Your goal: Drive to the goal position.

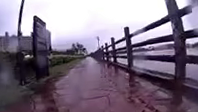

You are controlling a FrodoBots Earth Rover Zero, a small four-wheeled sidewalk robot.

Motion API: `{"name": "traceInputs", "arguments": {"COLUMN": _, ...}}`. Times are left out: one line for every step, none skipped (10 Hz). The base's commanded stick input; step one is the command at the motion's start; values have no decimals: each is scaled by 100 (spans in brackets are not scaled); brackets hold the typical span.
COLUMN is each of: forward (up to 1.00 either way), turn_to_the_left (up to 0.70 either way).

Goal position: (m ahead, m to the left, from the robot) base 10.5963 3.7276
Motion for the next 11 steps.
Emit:
{"name": "traceInputs", "arguments": {"forward": 100, "turn_to_the_left": 0}}
{"name": "traceInputs", "arguments": {"forward": 100, "turn_to_the_left": 0}}
{"name": "traceInputs", "arguments": {"forward": 100, "turn_to_the_left": 0}}
{"name": "traceInputs", "arguments": {"forward": 100, "turn_to_the_left": 0}}
{"name": "traceInputs", "arguments": {"forward": 100, "turn_to_the_left": 0}}
{"name": "traceInputs", "arguments": {"forward": 100, "turn_to_the_left": 0}}
{"name": "traceInputs", "arguments": {"forward": 100, "turn_to_the_left": 7}}
{"name": "traceInputs", "arguments": {"forward": 100, "turn_to_the_left": 27}}
{"name": "traceInputs", "arguments": {"forward": 100, "turn_to_the_left": 4}}
{"name": "traceInputs", "arguments": {"forward": 100, "turn_to_the_left": 2}}
{"name": "traceInputs", "arguments": {"forward": 100, "turn_to_the_left": 0}}
